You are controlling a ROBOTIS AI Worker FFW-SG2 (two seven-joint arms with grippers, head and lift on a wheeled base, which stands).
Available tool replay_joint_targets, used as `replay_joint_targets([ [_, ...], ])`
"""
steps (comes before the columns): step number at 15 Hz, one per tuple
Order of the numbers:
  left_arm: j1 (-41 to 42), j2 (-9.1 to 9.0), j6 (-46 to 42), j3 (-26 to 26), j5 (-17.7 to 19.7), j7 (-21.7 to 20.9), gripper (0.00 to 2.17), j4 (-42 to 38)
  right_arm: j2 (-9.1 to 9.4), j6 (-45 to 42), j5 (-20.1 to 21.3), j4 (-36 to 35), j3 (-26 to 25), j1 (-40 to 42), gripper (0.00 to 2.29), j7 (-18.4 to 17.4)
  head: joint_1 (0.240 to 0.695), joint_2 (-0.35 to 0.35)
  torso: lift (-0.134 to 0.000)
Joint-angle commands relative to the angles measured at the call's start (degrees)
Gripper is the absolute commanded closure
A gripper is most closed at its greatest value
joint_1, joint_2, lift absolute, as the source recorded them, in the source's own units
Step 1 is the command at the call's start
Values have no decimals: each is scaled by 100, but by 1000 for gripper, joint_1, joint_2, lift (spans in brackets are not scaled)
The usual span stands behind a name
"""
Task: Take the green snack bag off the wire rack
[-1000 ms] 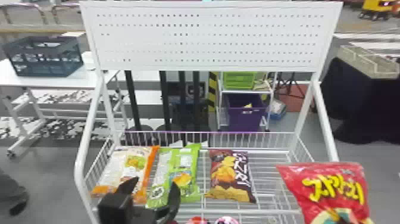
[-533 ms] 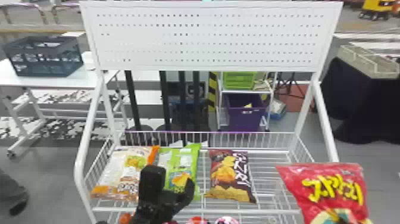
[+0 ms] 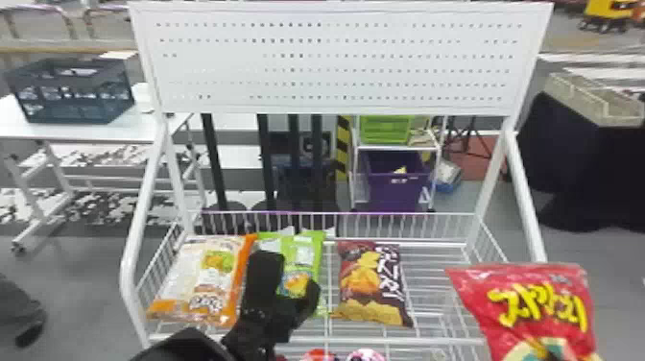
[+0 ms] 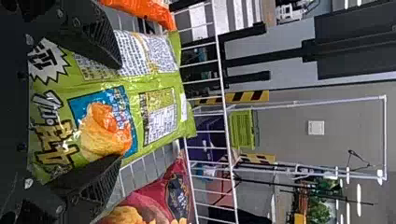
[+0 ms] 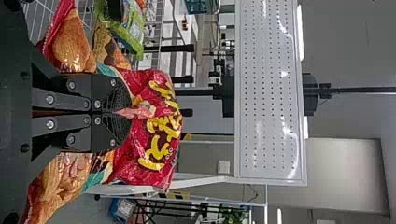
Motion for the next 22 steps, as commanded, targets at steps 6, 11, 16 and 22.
replay_joint_targets([
  [6,167,72,168,162,135,-18,1723,-133,-23,53,-7,41,30,-96,2175,0,499,0,0],
  [11,484,151,168,355,64,105,1791,-696,-23,53,-7,32,30,-105,2175,0,499,0,0],
  [16,1328,362,291,997,3,149,1787,-2120,-14,53,-7,23,56,-123,2175,0,499,0,0],
  [22,1793,511,466,1559,161,-27,1787,-2893,-23,36,2,23,100,-140,2175,0,499,0,0],
])
